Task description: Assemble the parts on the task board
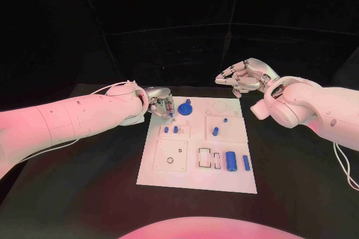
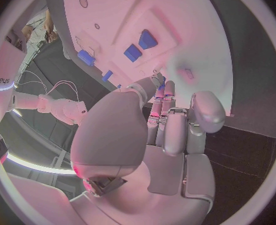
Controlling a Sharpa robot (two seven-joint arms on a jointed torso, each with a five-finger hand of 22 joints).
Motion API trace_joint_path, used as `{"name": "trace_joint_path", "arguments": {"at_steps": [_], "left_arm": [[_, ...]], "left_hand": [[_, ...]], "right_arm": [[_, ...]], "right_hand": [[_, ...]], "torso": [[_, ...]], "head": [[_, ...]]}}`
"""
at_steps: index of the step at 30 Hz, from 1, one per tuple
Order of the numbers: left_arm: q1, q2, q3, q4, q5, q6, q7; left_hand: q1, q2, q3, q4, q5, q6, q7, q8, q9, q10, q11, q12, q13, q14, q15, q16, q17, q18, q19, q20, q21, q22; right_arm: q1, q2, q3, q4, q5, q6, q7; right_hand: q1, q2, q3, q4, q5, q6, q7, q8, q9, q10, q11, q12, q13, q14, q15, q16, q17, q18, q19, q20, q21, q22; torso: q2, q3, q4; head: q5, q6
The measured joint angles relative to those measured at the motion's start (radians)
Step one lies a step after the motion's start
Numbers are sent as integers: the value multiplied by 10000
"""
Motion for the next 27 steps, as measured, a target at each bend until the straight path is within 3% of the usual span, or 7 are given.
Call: {"name": "trace_joint_path", "arguments": {"at_steps": [27], "left_arm": [[-86, 254, -18, -144, 13, 291, -17]], "left_hand": [[1, 0, -1, 0, 0, -1, 0, -3, -9, -1, 0, -36, 7, 0, 0, 0, -34, 0, -1, 1, -1, -23]], "right_arm": [[0, 24, 0, -2, 0, -2, 0]], "right_hand": [[0, 0, 0, 0, 0, 0, 0, 0, -2, 0, 0, 0, -1, 0, 0, 0, -2, 0, 0, 0, 0, -1]], "torso": [[-9, 1, 4]], "head": [[-48, -69]]}}
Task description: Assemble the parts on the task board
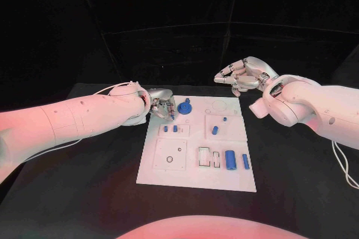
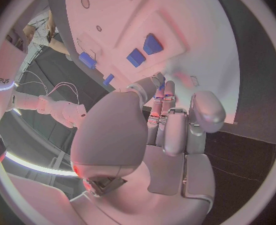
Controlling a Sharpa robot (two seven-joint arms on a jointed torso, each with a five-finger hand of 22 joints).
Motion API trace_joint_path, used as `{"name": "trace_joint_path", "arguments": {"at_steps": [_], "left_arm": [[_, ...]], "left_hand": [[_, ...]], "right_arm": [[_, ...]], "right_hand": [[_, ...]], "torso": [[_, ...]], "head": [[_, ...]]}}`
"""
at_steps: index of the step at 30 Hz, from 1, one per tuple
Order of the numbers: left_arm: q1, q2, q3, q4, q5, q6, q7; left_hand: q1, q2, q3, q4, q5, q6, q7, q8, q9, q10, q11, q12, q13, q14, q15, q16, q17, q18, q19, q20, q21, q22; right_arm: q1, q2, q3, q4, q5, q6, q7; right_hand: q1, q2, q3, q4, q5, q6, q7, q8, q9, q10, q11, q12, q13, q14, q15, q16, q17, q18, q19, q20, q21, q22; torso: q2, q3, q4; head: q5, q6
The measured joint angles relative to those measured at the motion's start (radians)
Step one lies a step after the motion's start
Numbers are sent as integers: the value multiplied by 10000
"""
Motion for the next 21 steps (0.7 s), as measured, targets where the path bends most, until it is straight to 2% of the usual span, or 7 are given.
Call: {"name": "trace_joint_path", "arguments": {"at_steps": [21], "left_arm": [[0, 80, 0, -3, 6, 121, 0]], "left_hand": [[0, 0, 0, 0, 0, -1, 0, -1, 0, 0, 0, 0, -2, 0, 0, 0, 1, 0, -2, 2, 0, 1]], "right_arm": [[0, 27, 0, -9, 0, 1, 1]], "right_hand": [[0, 0, 0, 0, 0, 0, 0, 0, -1, 0, 0, 0, 0, 0, 0, 0, -1, 0, 0, 0, 0, -1]], "torso": [[0, 5, 3]], "head": [[-14, -28]]}}
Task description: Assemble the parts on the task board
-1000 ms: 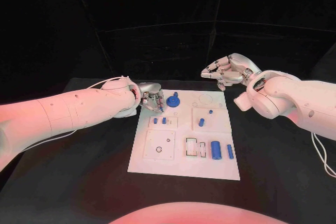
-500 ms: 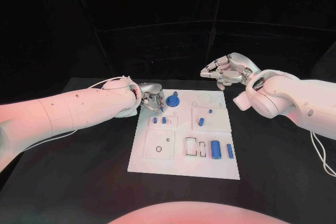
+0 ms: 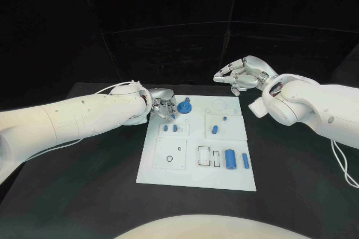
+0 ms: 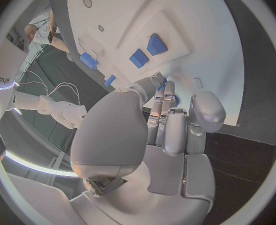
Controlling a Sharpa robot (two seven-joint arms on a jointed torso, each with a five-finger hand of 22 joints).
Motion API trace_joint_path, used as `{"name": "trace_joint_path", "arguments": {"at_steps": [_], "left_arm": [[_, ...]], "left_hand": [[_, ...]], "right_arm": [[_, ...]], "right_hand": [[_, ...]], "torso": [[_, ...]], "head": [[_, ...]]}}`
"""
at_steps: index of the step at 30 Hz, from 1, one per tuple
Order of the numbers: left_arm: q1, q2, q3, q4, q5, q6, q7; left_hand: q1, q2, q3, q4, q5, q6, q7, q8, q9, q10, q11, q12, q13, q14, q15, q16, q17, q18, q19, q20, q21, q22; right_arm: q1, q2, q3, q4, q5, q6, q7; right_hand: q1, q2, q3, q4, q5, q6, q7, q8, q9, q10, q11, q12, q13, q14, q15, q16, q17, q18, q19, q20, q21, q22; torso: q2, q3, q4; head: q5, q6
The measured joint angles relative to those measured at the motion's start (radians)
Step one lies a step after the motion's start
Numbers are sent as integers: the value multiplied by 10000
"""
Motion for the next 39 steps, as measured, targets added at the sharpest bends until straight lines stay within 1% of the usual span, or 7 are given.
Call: {"name": "trace_joint_path", "arguments": {"at_steps": [12, 16, 20, 25, 28, 34, 39], "left_arm": [[0, 25, -8, -15, -1, 146, -47], [4, 26, -10, -18, -2, 175, -72], [6, 31, -13, -22, -2, 191, -95], [4, 48, -23, -29, -2, 216, -139], [-2, 54, -26, -37, -2, 219, -166], [-5, 68, -27, -55, -3, 210, -195], [-5, 74, -27, -63, -3, 187, -197]], "left_hand": [[-46, -46, 0, 0, 0, 0, 0, 0, 0, 21, -21, 0, 7, 0, 0, 0, -1, -1, -1, 2, 0, 0], [-84, -9, 0, 0, 0, 0, 0, -2, -4, 37, -37, -38, 9, 0, 0, 0, -19, -1, -2, 2, 0, 1], [-196, -121, 0, 0, 0, 0, 0, -113, -42, 34, -34, -147, 9, 0, 0, 0, -43, 0, -2, 2, 0, 1], [-274, -199, -63, 26, 0, -173, 166, -264, -110, -95, 95, -273, 8, 0, 0, 0, -108, -1, -3, 2, -44, -11], [-334, -259, -86, -2, 1, -275, 166, -350, -148, -146, 145, -320, 8, 0, 0, 0, -136, 0, -3, 3, -44, -15], [-372, -221, -112, 25, 1, -487, 195, -496, -207, -181, 180, -408, 7, 37, 38, 0, -157, 0, -43, 43, -113, -28], [-411, -259, -112, 25, 1, -537, 213, -505, -227, -181, 180, -408, 7, 37, 37, 0, -168, -1, -44, 43, -113, -28]], "right_arm": [[0, -1, 0, 0, 0, 0, 0], [0, -4, 0, 3, 0, 0, 0], [0, -5, 0, 4, 0, 0, 0], [0, -5, 0, 4, 0, -1, 0], [0, -4, 0, 4, 0, -1, 0], [0, -3, 0, 2, 0, -1, 0], [0, -3, 0, 2, 0, -1, 0]], "right_hand": [[0, 0, 0, 0, 0, 0, 0, 0, 0, 0, 0, 0, 0, 0, 0, 0, -1, 0, 0, 0, 0, 0], [0, 0, 0, 0, 0, 0, 0, 0, 0, 0, 0, 0, 0, 0, 0, 0, -1, 0, 0, 0, 0, 0], [0, 0, 0, 0, 0, 0, 0, 0, 0, 0, 0, 0, 0, 0, 0, 0, -1, 0, 0, 0, 0, 0], [0, 0, 0, 0, 0, 0, 0, 0, -1, 0, 0, 0, 0, 0, 0, 0, -1, 0, 0, 0, 0, 0], [0, 0, 0, 0, 0, 0, 0, 0, -1, 0, 0, 0, 0, 0, 0, 0, -1, 0, 0, 0, 0, 0], [0, 0, 0, 0, 0, 0, 0, 0, -1, 0, 0, 0, 0, 0, 0, 0, 7, 0, 0, 0, 0, 0], [0, 0, 0, 0, 0, 0, 0, 0, -1, 0, 0, 0, 0, 0, 0, 0, 7, 0, 0, 0, 0, 0]], "torso": [[-1, 2, 0], [-2, 2, 0], [-2, 2, 0], [-2, 0, 0], [-2, -1, 0], [-2, -1, 0], [-2, 0, 0]], "head": [[-5, -31], [-9, -32], [-10, -32], [-10, -32], [-10, -35], [-10, -40], [-15, -41]]}}
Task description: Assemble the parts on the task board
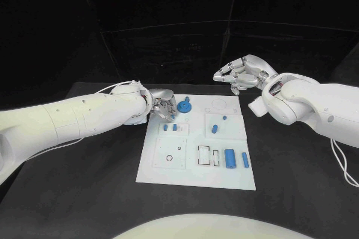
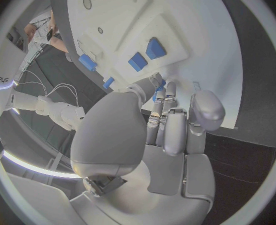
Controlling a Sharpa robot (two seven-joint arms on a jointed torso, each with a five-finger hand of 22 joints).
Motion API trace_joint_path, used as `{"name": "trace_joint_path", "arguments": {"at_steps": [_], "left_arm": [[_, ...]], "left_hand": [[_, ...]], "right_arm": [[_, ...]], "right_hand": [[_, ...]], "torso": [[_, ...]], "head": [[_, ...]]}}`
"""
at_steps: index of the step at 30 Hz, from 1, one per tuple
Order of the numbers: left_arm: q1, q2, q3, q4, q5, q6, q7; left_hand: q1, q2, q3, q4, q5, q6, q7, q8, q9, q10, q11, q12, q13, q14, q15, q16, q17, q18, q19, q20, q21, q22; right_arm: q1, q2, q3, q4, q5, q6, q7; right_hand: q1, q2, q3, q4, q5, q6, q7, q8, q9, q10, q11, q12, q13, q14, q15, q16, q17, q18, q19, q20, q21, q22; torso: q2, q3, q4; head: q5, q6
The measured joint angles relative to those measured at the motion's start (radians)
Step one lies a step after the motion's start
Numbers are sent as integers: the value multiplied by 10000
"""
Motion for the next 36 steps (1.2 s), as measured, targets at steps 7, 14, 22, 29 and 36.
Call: {"name": "trace_joint_path", "arguments": {"at_steps": [7, 14, 22, 29, 36], "left_arm": [[0, -2, -1, -1, 0, -48, 1], [-1, -137, -1, 52, 0, -90, 1], [-1, -479, 0, 224, 4, -143, 0], [-2, -922, 3, 465, 155, -369, 19], [7, -1512, 7, 823, 1196, -1212, 356]], "left_hand": [[0, 0, 0, 0, 0, -36, -35, -40, -11, -39, 35, -41, -1, 0, 0, 0, -10, 0, 35, 36, 0, 0], [-43, -44, -28, -28, 0, -72, 1, -107, -40, -107, 35, -102, -1, -36, 36, 0, -55, 1, 35, 36, 0, -19], [-80, -81, -84, -26, 0, -204, -9, -174, -65, -250, 36, -212, -2, -37, 36, 0, -121, 1, 1, 70, -87, -65], [-118, -120, -139, -25, 1, -272, 18, -224, -77, -357, 72, -253, -2, -37, 36, 0, -139, 0, 1, 70, -117, -114], [-139, -99, -139, -25, 1, -157, 53, -224, -54, -357, 72, -253, 8, -1, 72, -71, -201, 0, -92, 163, -477, -405]], "right_arm": [[0, -2, 0, -4, 0, 1, 0], [0, -15, 0, -36, 0, 7, -11], [0, -27, 0, -147, -7, 27, -67], [0, -22, -1, -491, -153, 117, -196], [0, -43, -2, -768, -1190, 331, -486]], "right_hand": [[0, 0, -29, -29, 0, 0, 0, 0, 14, 0, 0, 0, -13, 0, 0, 0, -32, 0, 0, 0, -42, -17], [0, 0, -48, -48, 0, -46, 29, 0, 13, -417, -14, -859, -646, -207, -20, -420, -426, 163, -306, 7, -297, -352], [114, 114, -155, -155, 0, -192, 61, 66, 40, -1743, 52, -4149, -3249, -930, 18, -2281, -2359, 318, -1061, 52, -1146, -1397], [849, 398, -179, -463, -170, -322, 191, 66, 64, -2401, 182, -6313, -5174, -1064, 110, -3055, -3261, 475, -1240, 107, -1589, -1831], [2061, 688, 124, -1384, -446, -129, 355, -402, -198, -2392, 288, -8014, -7144, -639, 175, -2532, -2965, 474, -484, 145, -975, -974]], "torso": [[0, 0, 0], [0, -1, 0], [-2, -6, 11], [-8, -13, 17], [-13, -13, 18]], "head": [[-6, 1], [-24, 1], [-35, 1], [-35, 7], [-59, 82]]}}
